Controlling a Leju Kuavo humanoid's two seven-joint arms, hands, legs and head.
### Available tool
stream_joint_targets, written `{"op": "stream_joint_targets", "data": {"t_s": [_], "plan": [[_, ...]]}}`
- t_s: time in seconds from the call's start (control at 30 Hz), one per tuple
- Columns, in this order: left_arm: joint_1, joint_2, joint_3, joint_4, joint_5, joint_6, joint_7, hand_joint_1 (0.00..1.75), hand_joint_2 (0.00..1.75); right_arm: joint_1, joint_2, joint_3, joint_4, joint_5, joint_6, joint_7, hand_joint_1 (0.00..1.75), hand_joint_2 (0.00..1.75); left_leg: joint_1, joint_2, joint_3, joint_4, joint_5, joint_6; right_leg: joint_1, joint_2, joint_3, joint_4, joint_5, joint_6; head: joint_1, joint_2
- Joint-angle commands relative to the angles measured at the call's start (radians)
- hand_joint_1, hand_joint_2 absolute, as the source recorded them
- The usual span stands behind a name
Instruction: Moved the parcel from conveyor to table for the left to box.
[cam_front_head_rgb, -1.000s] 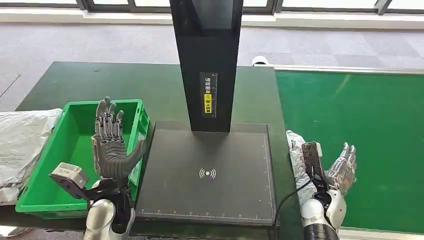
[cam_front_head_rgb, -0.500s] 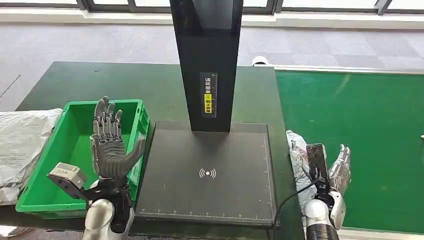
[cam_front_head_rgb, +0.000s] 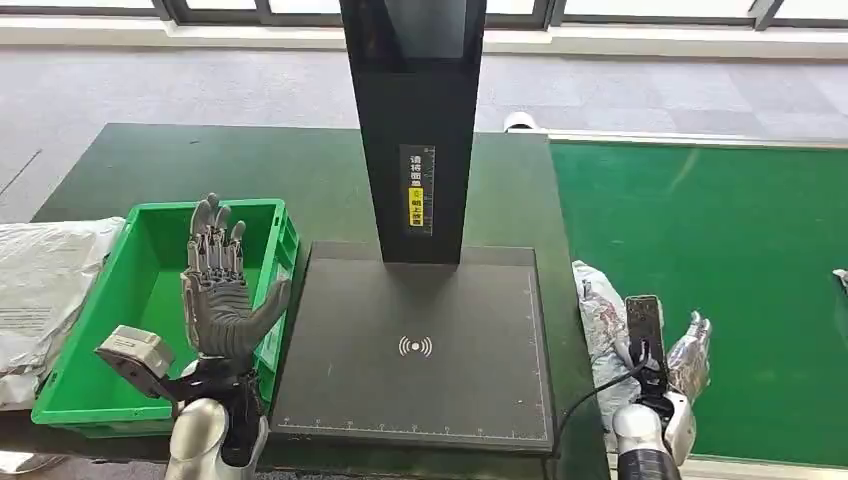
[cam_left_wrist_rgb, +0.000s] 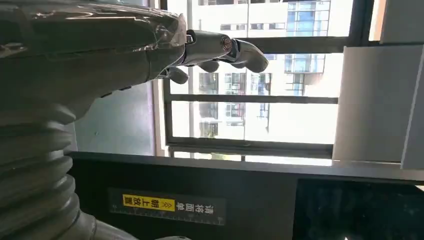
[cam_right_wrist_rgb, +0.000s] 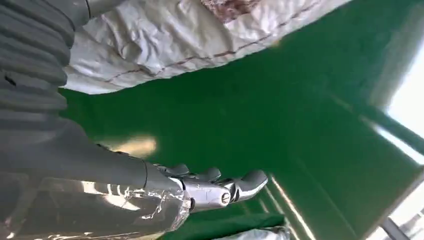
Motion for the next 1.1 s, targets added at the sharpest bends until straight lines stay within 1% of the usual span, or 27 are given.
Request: {"op": "stream_joint_targets", "data": {"t_s": [0.03, 0.17, 0.37, 0.5, 0.53, 0.57, 0.7, 0.9, 0.97, 1.1], "plan": [[-0.024, 0.006, 0.032, 0.055, -0.003, -0.006, -0.001, 0.0, 1.75, -0.096, -0.04, 0.002, 0.251, 0.074, 0.175, 0.108, 0.0, 1.75, 0.0, 0.002, 0.0, -0.002, 0.002, 0.001, 0.0, 0.003, 0.0, -0.002, 0.003, 0.0, 0.0, 0.0], [-0.015, 0.002, 0.036, 0.05, -0.005, -0.006, -0.001, 0.0, 1.75, -0.122, -0.047, 0.026, 0.291, 0.132, 0.187, 0.139, 0.0, 1.75, 0.0, 0.001, 0.001, -0.001, 0.001, 0.0, 0.001, 0.003, 0.0, -0.001, 0.002, 0.0, 0.0, 0.0], [-0.02, 0.001, 0.038, 0.053, -0.008, -0.008, -0.002, 0.0, 1.75, -0.139, -0.049, 0.045, 0.337, 0.176, 0.246, 0.173, 0.0, 1.75, 0.0, 0.003, 0.001, -0.003, 0.003, 0.001, 0.002, 0.003, 0.0, -0.003, 0.004, -0.001, 0.0, 0.0], [-0.016, 0.0, 0.04, 0.045, -0.009, -0.008, -0.002, 0.0, 1.75, -0.145, -0.049, 0.05, 0.346, 0.188, 0.26, 0.176, 0.0, 1.75, 0.0, 0.005, 0.004, -0.001, 0.001, 0.0, 0.002, 0.005, 0.002, -0.001, 0.002, -0.001, 0.0, 0.0], [-0.013, 0.002, 0.042, 0.041, -0.008, -0.008, -0.002, 0.0, 1.75, -0.144, -0.05, 0.053, 0.351, 0.191, 0.268, 0.175, 0.4, 1.75, 0.0, 0.005, 0.003, -0.002, 0.002, 0.0, 0.002, 0.005, 0.001, -0.002, 0.004, -0.001, 0.0, 0.0], [-0.011, 0.003, 0.042, 0.04, -0.009, -0.008, -0.002, 0.0, 1.75, -0.143, -0.051, 0.056, 0.352, 0.193, 0.276, 0.173, 1.75, 1.75, 0.0, 0.005, 0.003, -0.003, 0.004, 0.0, 0.002, 0.005, 0.001, -0.003, 0.005, -0.001, 0.0, 0.0], [-0.009, 0.005, 0.042, 0.039, -0.008, -0.008, -0.002, 0.0, 1.75, -0.139, -0.051, 0.06, 0.352, 0.198, 0.28, 0.171, 1.75, 1.75, 0.0, 0.007, 0.005, -0.001, 0.002, 0.0, 0.003, 0.007, 0.002, -0.001, 0.004, -0.002, 0.0, 0.0], [-0.009, 0.005, 0.042, 0.039, -0.008, -0.008, -0.002, 0.0, 1.75, -0.139, -0.051, 0.06, 0.352, 0.198, 0.28, 0.171, 1.75, 1.75, 0.0, 0.005, 0.002, -0.004, 0.005, 0.0, 0.002, 0.006, 0.0, -0.004, 0.008, -0.001, 0.0, 0.0], [-0.009, 0.005, 0.042, 0.039, -0.008, -0.008, -0.002, 0.0, 1.75, -0.139, -0.051, 0.06, 0.352, 0.198, 0.28, 0.171, 1.75, 1.75, 0.0, 0.006, 0.005, -0.001, 0.002, -0.001, 0.002, 0.006, 0.003, -0.001, 0.005, -0.001, 0.0, 0.0], [0.006, 0.015, 0.04, 0.017, -0.007, -0.007, -0.001, 0.0, 1.75, -0.136, -0.047, 0.067, 0.339, 0.202, 0.287, 0.164, 1.75, 1.75, 0.0, 0.005, 0.004, -0.002, 0.003, -0.001, 0.002, 0.006, 0.002, -0.002, 0.006, -0.001, 0.0, 0.0]]}}
